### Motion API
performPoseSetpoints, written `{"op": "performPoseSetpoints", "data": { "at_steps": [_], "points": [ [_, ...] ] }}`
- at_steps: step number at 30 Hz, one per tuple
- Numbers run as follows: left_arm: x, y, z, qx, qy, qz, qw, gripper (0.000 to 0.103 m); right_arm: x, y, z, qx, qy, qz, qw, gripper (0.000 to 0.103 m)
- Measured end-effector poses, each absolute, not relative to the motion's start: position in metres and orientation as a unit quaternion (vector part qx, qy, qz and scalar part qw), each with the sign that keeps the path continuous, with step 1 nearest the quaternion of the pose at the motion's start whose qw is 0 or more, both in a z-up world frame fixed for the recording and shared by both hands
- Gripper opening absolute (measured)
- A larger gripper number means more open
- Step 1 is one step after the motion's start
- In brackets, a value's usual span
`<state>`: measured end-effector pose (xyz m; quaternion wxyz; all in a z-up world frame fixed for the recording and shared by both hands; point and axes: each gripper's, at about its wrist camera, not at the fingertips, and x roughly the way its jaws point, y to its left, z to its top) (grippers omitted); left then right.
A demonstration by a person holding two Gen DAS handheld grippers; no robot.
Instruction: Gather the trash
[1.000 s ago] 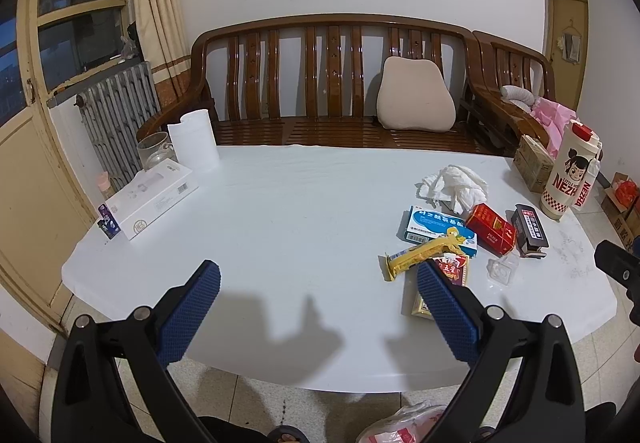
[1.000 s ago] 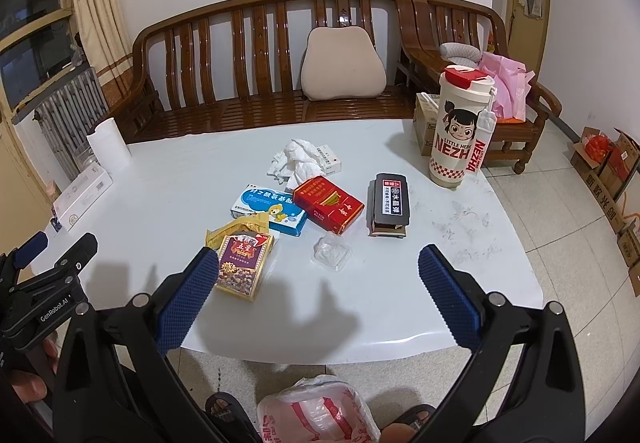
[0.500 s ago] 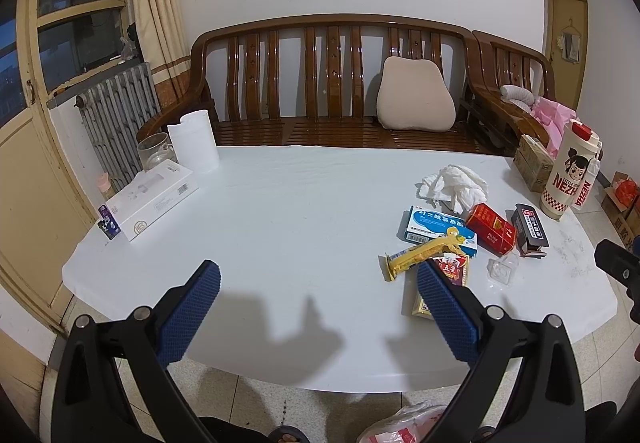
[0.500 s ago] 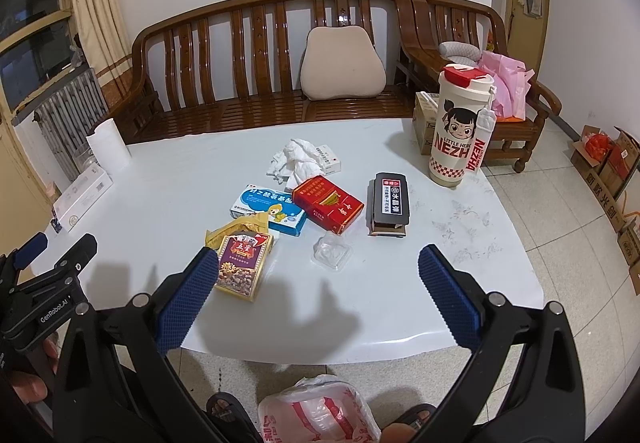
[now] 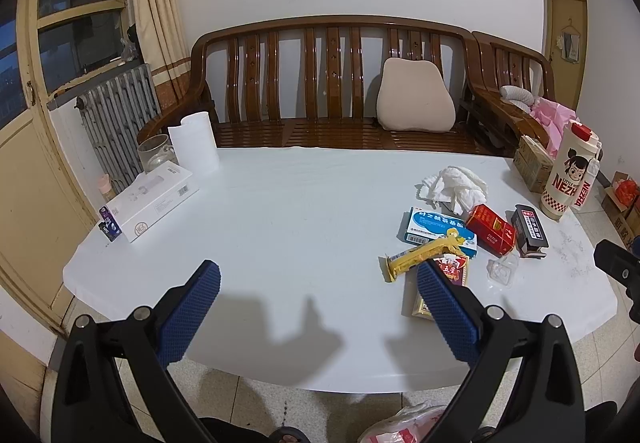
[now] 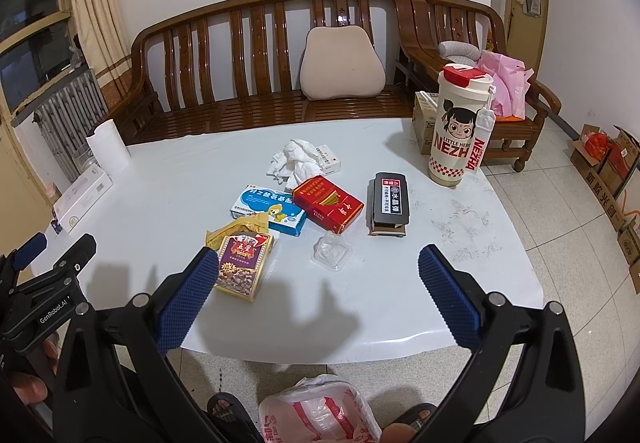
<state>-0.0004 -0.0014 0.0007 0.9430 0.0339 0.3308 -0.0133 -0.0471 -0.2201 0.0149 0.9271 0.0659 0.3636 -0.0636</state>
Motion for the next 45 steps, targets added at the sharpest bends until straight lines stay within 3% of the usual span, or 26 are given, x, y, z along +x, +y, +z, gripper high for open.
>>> {"op": "performPoseSetpoints", "data": {
  "at_steps": [45],
  "points": [
    [0.0023,-0.0063,-0.0007,0.040,0.335,-0.028,0.941,0.096,-0.0454,-0.2259,0.0132,0.062,0.368,-0.066,0.925,0.098]
  ]
}}
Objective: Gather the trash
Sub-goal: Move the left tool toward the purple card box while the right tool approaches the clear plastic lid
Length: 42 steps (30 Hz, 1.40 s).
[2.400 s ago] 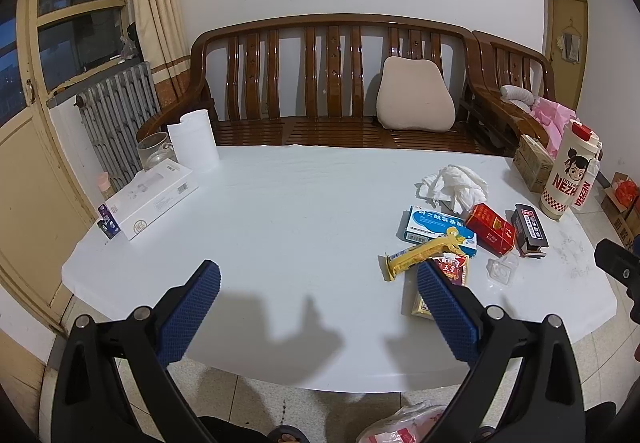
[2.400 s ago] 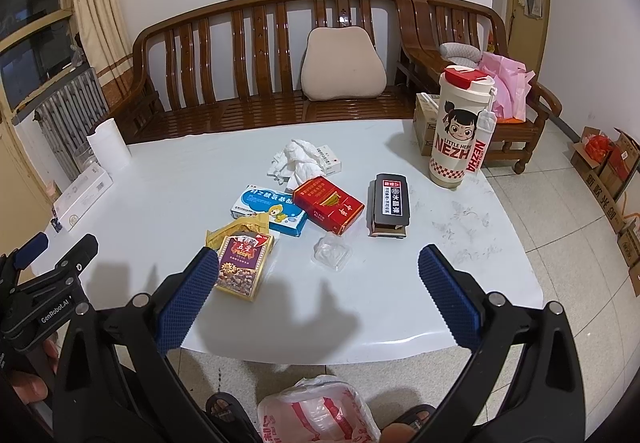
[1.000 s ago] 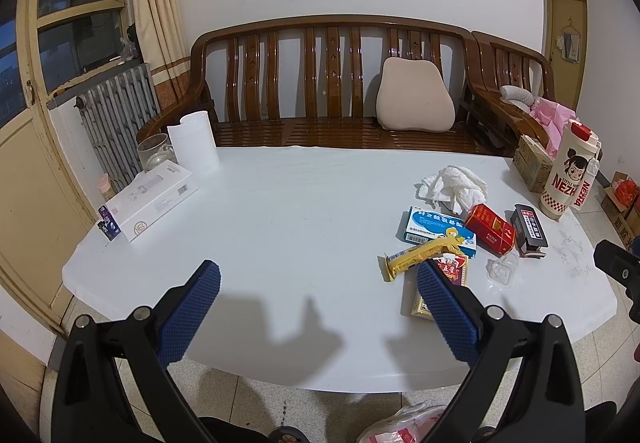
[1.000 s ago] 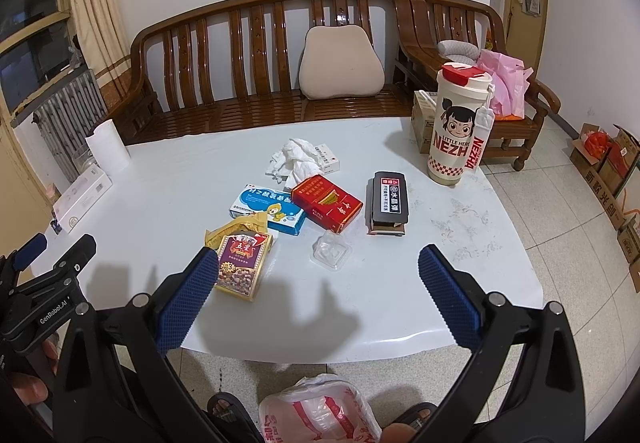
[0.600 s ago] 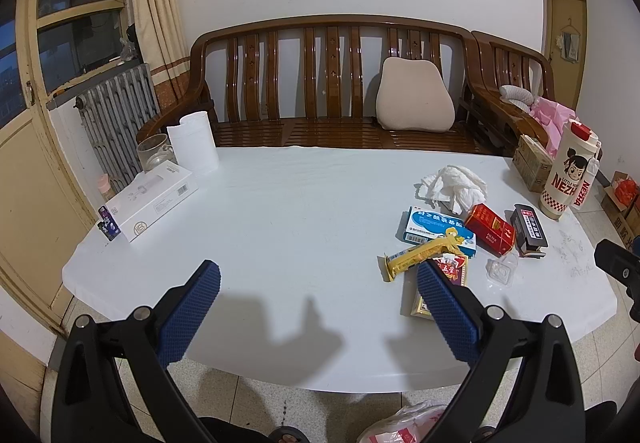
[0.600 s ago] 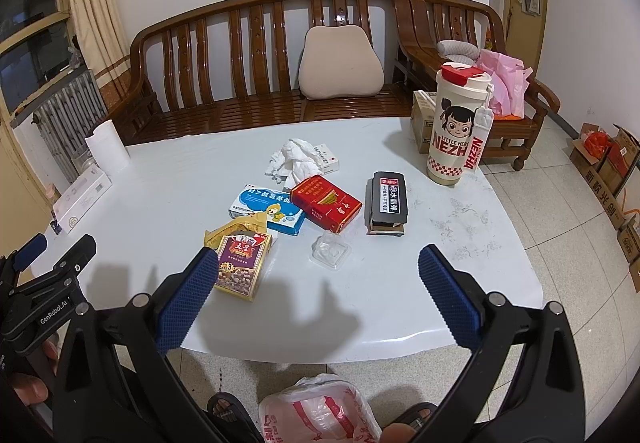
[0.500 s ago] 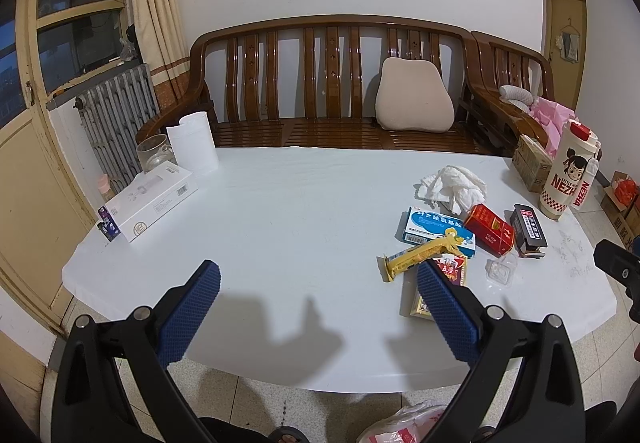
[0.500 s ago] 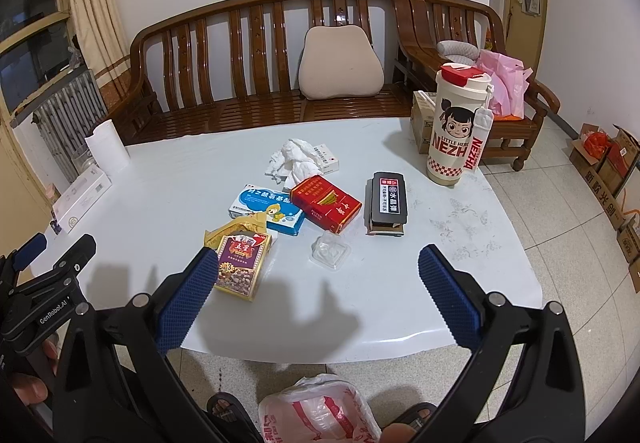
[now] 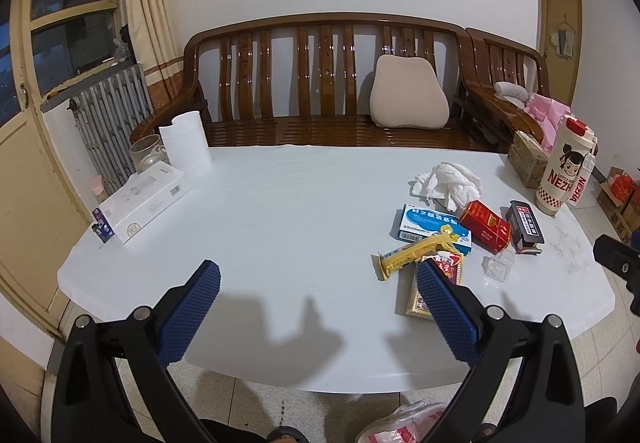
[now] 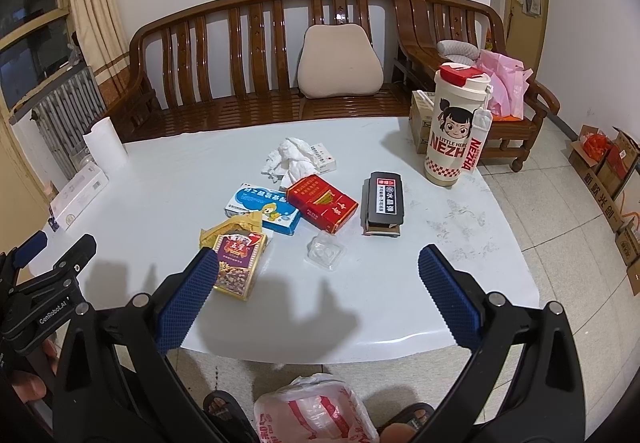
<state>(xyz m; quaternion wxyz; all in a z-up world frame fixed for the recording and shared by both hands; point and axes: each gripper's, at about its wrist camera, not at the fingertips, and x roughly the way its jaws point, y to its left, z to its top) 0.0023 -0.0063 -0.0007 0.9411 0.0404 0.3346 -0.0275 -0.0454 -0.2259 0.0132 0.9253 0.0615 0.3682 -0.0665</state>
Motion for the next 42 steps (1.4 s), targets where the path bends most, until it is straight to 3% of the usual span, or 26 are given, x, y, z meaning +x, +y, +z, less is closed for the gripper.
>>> {"op": "performPoseSetpoints", "data": {
  "at_steps": [18,28,42],
  "points": [
    [0.046,-0.024,-0.031,0.091,0.369,-0.097,0.920,0.096,0.005,-0.260,0.001,-0.003,0.432,-0.019,0.902,0.098],
    [0.060,-0.053,-0.058,0.102,0.389,-0.150,0.903,0.096,0.031,-0.279,-0.037,0.008,0.469,0.029,0.883,0.098],
    [0.071,-0.084,-0.085,0.110,0.419,-0.232,0.871,0.096,0.066,-0.259,-0.086,-0.067,0.480,0.100,0.869,0.098]
  ]
}}
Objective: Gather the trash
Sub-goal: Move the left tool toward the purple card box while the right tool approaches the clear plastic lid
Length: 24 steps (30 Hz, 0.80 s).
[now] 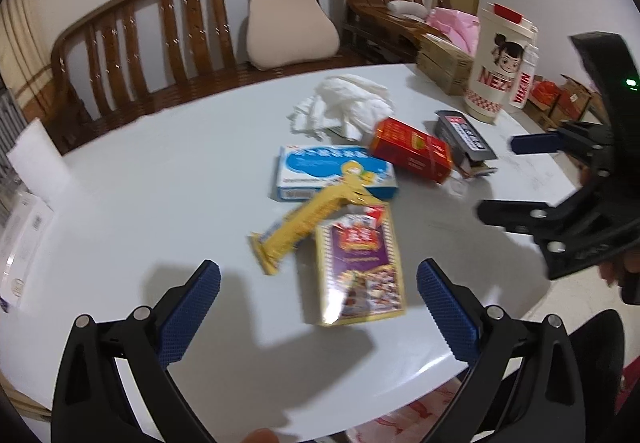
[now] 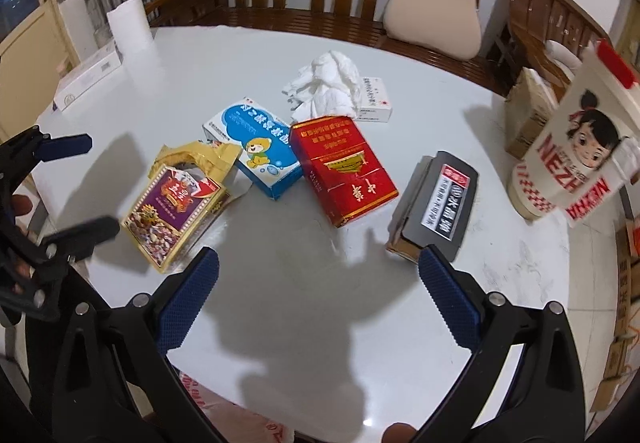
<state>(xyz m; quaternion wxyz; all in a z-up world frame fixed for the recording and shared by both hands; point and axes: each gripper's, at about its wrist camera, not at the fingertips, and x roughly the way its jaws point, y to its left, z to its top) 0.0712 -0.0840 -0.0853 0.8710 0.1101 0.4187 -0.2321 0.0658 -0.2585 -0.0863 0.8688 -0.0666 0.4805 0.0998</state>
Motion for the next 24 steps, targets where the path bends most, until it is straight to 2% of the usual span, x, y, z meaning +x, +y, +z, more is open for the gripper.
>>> {"op": "performPoseSetpoints", "data": {
  "at_steps": [16,19,20,21,22,23,24],
  "points": [
    [0.063,-0.118,-0.104,0.075,0.448,-0.269,0.849,0.096,0.083,-0.260,-0.117,-0.083,0.496,0.145,0.852,0.096],
    [0.063,-0.122,-0.107,0.075,0.453,-0.270,0.846,0.087,0.085,-0.259,-0.120,-0.091,0.497,0.153,0.849,0.094],
    [0.063,-0.122,-0.108,0.074,0.456,-0.272,0.844,0.080,0.086,-0.260,-0.121,-0.091,0.497,0.156,0.849,0.091],
    [0.063,-0.123,-0.109,0.072,0.457,-0.270,0.844,0.072,0.087,-0.261,-0.122,-0.090,0.497,0.157,0.849,0.082],
    [0.063,-0.124,-0.110,0.071,0.458,-0.268,0.845,0.071,0.089,-0.261,-0.124,-0.088,0.501,0.158,0.847,0.074],
    [0.063,-0.124,-0.111,0.071,0.460,-0.267,0.844,0.070,0.090,-0.261,-0.126,-0.084,0.506,0.161,0.843,0.060],
    [0.063,-0.125,-0.112,0.070,0.463,-0.269,0.842,0.070,0.093,-0.263,-0.128,-0.080,0.511,0.161,0.841,0.054]
  ]
}}
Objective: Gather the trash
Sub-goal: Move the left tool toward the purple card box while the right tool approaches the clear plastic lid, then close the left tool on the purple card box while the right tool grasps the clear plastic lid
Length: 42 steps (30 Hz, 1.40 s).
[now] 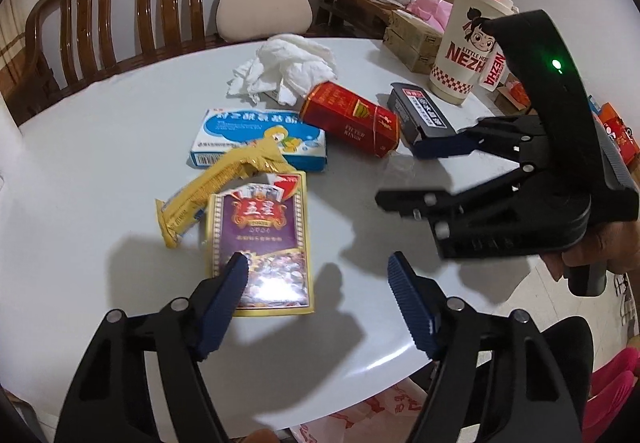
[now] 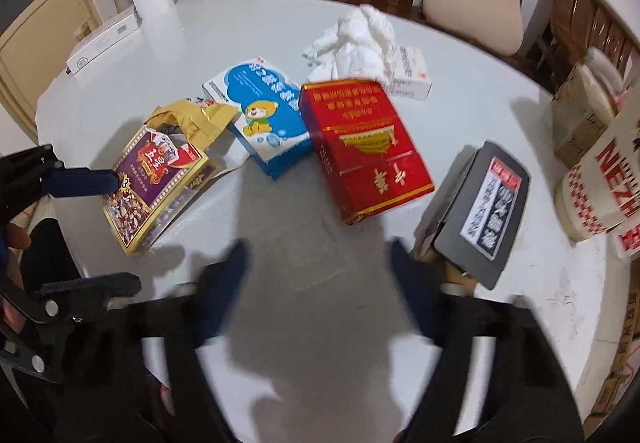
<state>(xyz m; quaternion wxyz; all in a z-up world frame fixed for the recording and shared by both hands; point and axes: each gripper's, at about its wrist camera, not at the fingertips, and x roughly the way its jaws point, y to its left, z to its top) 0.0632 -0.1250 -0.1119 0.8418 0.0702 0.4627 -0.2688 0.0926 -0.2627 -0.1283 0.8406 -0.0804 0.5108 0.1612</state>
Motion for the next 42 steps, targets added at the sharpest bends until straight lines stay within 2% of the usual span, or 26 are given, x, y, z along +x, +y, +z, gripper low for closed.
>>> {"op": "performPoseSetpoints", "data": {
  "at_steps": [8,10,12,17,19,21,23,34,36,40,42],
  "points": [
    [0.064,-0.126,-0.114,0.058,0.466,-0.274,0.840,0.062,0.094,-0.266,-0.135,-0.081,0.510,0.165,0.840,0.053],
    [0.064,-0.126,-0.114,0.057,0.465,-0.272,0.840,0.056,0.092,-0.265,-0.135,-0.084,0.504,0.170,0.842,0.053],
    [0.065,-0.127,-0.115,0.052,0.467,-0.278,0.838,0.046,0.093,-0.263,-0.136,-0.087,0.506,0.178,0.839,0.048],
    [0.065,-0.123,-0.116,0.047,0.468,-0.276,0.839,0.046,0.096,-0.260,-0.139,-0.096,0.505,0.184,0.838,0.041],
    [0.065,-0.120,-0.114,0.042,0.465,-0.270,0.842,0.049,0.097,-0.260,-0.139,-0.095,0.506,0.184,0.837,0.041],
    [0.064,-0.116,-0.112,0.047,0.461,-0.255,0.849,0.076,0.099,-0.260,-0.138,-0.094,0.507,0.181,0.837,0.041],
    [0.063,-0.111,-0.110,0.053,0.459,-0.244,0.853,0.083,0.099,-0.260,-0.138,-0.094,0.507,0.181,0.837,0.041],
    [0.080,-0.106,-0.131,0.068,0.470,-0.211,0.854,0.086,0.104,-0.251,-0.139,-0.092,0.504,0.188,0.838,0.041],
    [0.081,-0.106,-0.135,0.064,0.473,-0.211,0.853,0.084,0.104,-0.248,-0.139,-0.098,0.504,0.186,0.838,0.041],
    [0.081,-0.104,-0.141,0.057,0.480,-0.212,0.850,0.061,0.104,-0.247,-0.139,-0.098,0.504,0.181,0.839,0.037],
    [0.079,-0.103,-0.141,0.057,0.478,-0.212,0.851,0.060,0.104,-0.246,-0.139,-0.100,0.503,0.180,0.840,0.037]
  ]
}}
